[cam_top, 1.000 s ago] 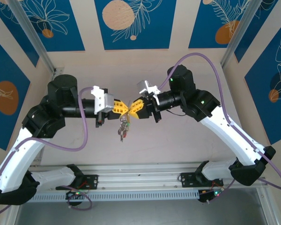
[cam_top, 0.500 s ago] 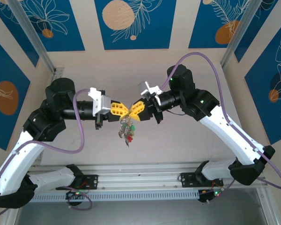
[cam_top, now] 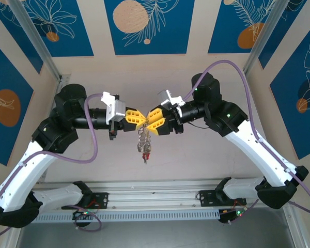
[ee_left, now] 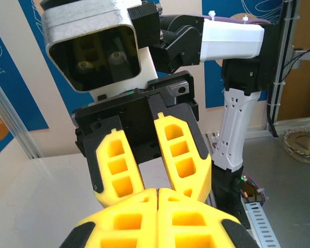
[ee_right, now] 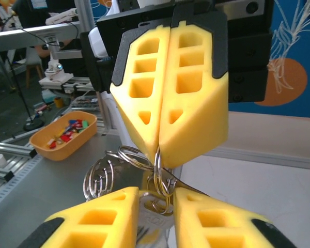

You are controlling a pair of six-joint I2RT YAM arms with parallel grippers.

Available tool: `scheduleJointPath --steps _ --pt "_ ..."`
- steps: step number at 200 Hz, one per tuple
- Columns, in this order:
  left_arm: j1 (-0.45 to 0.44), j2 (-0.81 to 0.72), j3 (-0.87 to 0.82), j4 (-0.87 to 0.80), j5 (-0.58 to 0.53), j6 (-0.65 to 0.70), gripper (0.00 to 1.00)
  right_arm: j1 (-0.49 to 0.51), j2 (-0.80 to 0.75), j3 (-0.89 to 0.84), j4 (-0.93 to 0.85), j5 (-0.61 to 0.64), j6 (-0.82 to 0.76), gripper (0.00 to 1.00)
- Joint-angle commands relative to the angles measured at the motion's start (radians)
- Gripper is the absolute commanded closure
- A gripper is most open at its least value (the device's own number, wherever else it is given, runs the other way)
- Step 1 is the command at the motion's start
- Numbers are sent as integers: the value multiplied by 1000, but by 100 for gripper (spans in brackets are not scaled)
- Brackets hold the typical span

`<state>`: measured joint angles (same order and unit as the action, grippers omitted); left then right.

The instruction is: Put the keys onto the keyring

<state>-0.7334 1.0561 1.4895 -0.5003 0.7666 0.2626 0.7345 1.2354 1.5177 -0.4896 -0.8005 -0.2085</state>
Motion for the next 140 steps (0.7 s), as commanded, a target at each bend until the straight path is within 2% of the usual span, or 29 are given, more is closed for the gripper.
scheduleJointPath --steps 1,63,77,105,140 --pt "-2 -25 -11 81 25 -24 100 -6 -37 6 -4 62 -14 71" --pt "0 -42 29 24 27 1 100 -4 -147 -71 56 275 -37 46" --pt "-1 -54 24 41 37 -12 100 -4 -163 -76 57 286 -43 45" --pt "1 -65 11 99 65 -54 100 22 -191 -77 99 231 -48 45" --pt "1 -81 -22 220 92 -141 100 57 -205 -99 159 169 -69 56"
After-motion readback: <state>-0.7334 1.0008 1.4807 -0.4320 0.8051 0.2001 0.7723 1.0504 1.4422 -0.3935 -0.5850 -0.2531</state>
